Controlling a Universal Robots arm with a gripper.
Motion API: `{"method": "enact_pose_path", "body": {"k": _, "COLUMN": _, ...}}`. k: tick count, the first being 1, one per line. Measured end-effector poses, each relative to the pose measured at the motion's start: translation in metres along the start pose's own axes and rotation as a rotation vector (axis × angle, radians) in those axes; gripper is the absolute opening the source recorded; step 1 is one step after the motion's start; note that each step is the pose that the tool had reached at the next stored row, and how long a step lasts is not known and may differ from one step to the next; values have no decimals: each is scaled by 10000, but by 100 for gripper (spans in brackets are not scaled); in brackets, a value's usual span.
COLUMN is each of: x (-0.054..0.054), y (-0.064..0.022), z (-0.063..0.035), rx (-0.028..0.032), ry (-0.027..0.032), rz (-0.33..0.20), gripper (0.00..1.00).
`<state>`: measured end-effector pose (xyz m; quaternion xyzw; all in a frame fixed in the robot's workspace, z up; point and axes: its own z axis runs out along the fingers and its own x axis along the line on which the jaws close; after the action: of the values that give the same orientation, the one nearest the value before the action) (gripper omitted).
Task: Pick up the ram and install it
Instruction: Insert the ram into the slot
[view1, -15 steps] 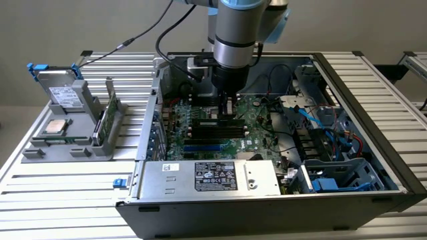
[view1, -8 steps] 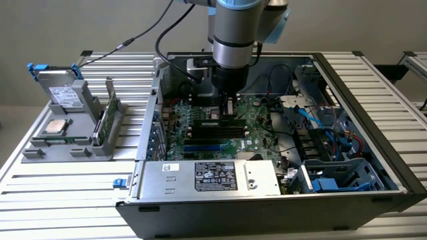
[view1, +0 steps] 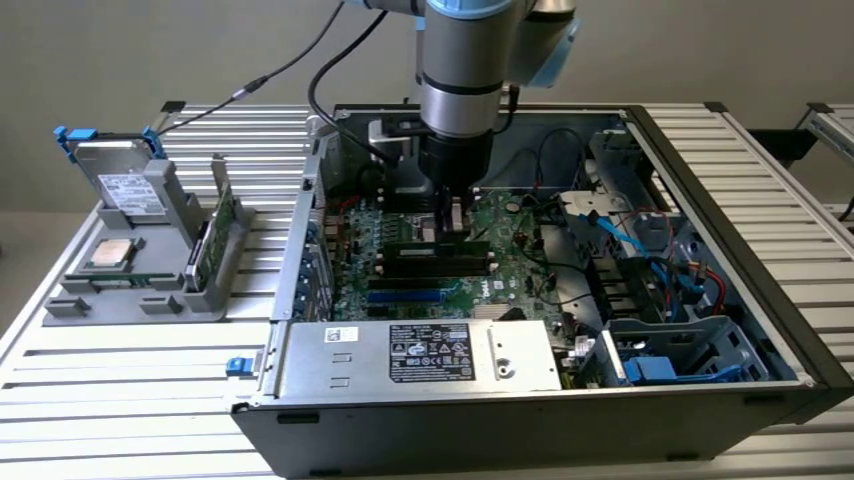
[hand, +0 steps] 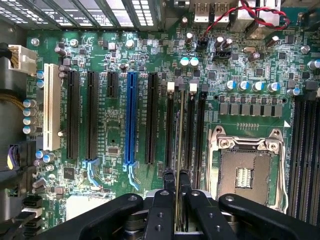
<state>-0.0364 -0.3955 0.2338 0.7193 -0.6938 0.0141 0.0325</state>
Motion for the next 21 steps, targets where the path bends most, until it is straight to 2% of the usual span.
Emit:
{"method": "enact_pose_path", "body": {"k": 8, "x": -3, "y": -1, "z": 57, "rx": -5, "ry": 294, "rz": -95, "gripper": 14}}
{"method": "enact_pose_path", "body": {"k": 15, "x": -6, "y": -2, "z": 103, "rx": -10, "ry": 377, "rz": -120, "gripper": 14}}
{"method": "enact_pose_path", "body": {"k": 21, "x": -6, "y": -4, "z": 110, "rx": -15, "ry": 393, "rz": -119, "gripper": 14}}
